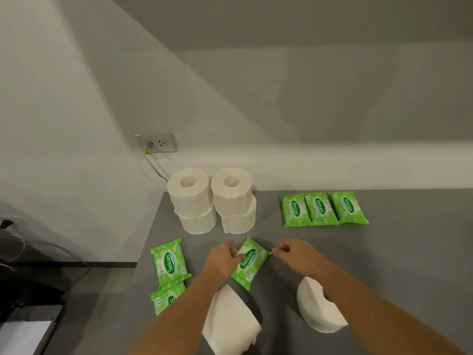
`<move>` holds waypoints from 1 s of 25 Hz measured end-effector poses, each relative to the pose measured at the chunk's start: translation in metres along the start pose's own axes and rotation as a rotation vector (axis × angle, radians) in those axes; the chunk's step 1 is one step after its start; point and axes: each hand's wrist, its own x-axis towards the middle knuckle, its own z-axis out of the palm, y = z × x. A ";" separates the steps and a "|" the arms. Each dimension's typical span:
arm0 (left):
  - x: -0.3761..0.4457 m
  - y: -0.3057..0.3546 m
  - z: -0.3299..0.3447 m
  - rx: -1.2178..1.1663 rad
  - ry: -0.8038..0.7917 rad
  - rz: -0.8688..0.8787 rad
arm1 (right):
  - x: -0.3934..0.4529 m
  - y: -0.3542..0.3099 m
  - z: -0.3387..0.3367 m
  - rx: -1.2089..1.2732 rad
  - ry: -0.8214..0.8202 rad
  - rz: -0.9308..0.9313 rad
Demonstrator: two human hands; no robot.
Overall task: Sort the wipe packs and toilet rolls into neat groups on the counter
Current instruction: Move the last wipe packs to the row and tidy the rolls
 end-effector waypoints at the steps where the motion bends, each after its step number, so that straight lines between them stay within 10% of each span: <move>1: -0.001 0.000 0.004 0.032 -0.012 -0.009 | -0.002 0.001 0.001 0.002 0.002 0.003; 16: 0.001 0.014 0.010 0.136 -0.137 0.017 | -0.012 0.005 0.000 0.054 0.097 0.005; 25: -0.011 0.069 0.012 -0.280 -0.030 0.036 | 0.000 -0.007 -0.011 0.043 0.204 0.076</move>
